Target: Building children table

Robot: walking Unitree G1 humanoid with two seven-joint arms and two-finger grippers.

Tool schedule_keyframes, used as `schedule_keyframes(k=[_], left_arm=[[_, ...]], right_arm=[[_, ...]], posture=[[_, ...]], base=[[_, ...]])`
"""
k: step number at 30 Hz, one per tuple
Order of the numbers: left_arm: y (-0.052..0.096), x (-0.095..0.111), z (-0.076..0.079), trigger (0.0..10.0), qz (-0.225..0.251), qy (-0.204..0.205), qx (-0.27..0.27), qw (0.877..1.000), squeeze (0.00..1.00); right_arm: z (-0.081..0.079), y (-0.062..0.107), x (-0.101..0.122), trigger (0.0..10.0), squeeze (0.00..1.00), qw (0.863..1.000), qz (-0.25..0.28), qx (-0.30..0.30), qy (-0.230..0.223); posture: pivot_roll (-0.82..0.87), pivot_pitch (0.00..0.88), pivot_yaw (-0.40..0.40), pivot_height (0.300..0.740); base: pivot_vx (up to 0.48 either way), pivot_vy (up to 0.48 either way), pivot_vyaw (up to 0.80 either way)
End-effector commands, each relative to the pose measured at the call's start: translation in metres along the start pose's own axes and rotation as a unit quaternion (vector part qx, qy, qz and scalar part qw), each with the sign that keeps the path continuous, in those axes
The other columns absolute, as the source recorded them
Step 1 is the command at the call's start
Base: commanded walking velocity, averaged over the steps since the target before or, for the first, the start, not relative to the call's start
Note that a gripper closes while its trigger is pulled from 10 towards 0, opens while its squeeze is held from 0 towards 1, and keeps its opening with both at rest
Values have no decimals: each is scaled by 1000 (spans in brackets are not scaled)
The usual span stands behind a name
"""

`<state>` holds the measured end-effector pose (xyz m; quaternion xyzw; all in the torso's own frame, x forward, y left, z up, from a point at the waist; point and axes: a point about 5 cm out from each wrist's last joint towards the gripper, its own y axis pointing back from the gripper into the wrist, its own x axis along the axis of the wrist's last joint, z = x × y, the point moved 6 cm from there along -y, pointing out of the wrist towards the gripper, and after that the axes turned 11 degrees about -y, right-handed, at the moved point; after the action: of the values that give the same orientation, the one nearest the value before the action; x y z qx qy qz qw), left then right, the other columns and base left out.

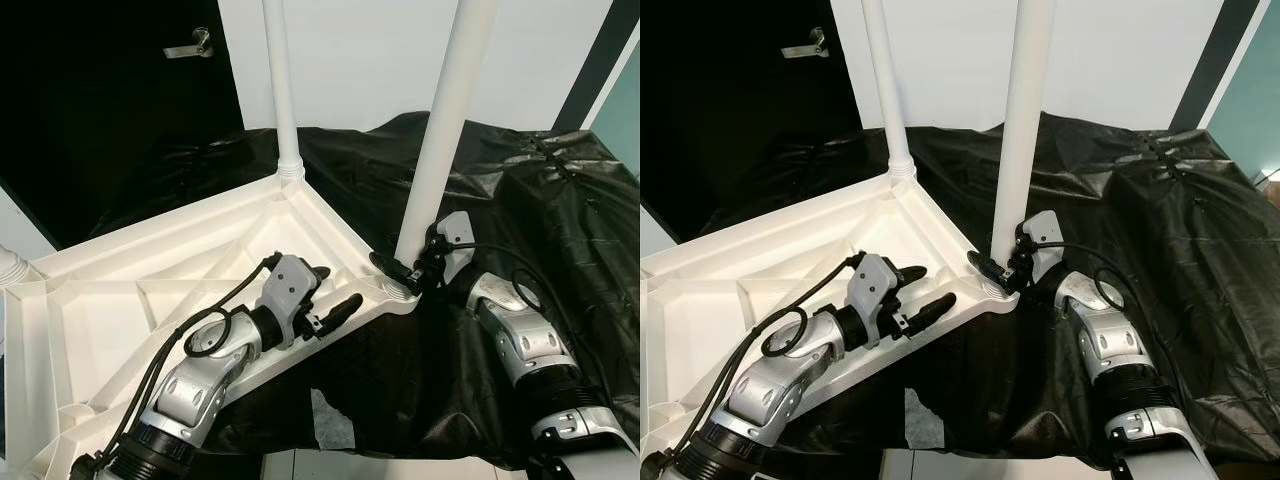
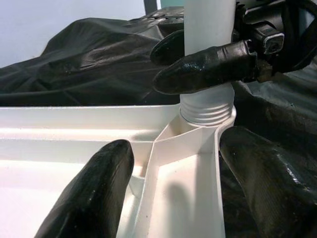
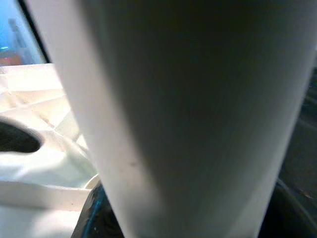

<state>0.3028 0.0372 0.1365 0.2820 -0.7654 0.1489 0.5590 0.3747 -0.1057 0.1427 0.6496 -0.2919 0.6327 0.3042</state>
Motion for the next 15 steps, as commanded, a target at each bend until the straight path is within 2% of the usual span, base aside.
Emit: schedule_keyframes(k=[1,2,4,5,7,11,12,13,15], left_arm=[[0,-3,15,10000,-4,2,-37,999,0],[0,-3,18,10000,-4,6,-38,999,0],[0,-3,18,10000,-4,6,-38,999,0],[0,-3,19,10000,-2,11,-36,999,0],[-1,-3,20,10000,-2,16,-33,999,0],[-1,-3,19,10000,-2,17,-32,999,0],[-1,-3,19,10000,-3,17,-32,999,0],[-1,-3,19,10000,-3,17,-32,999,0],[-1,-3,19,10000,-3,17,-32,999,0]], right_arm=[[3,1,-21,0,0,999,-33,-34,-2],[4,1,-22,0,0,998,-28,-61,-5],[4,1,-22,0,0,998,-28,-61,-5],[6,2,-24,10000,0,995,-22,-93,-14],[8,5,-27,10000,0,985,-12,-165,-41],[8,7,-28,10000,0,982,-11,-181,-48],[6,7,-29,10000,0,979,-10,-198,-53],[5,8,-28,10000,0,970,1,-236,-66],[5,8,-28,10000,0,970,1,-236,-66]], posture=[[2,0,-6,740],[-2,0,-4,740],[-2,0,-4,740],[-6,0,-3,740],[-11,0,-1,740],[-11,0,-1,740],[-15,0,2,740],[-17,0,7,740],[-17,0,7,740]], base=[[0,0,0],[0,0,0],[0,0,0],[0,0,0],[0,0,0],[0,0,0],[0,0,0],[0,0,0],[0,0,0]])
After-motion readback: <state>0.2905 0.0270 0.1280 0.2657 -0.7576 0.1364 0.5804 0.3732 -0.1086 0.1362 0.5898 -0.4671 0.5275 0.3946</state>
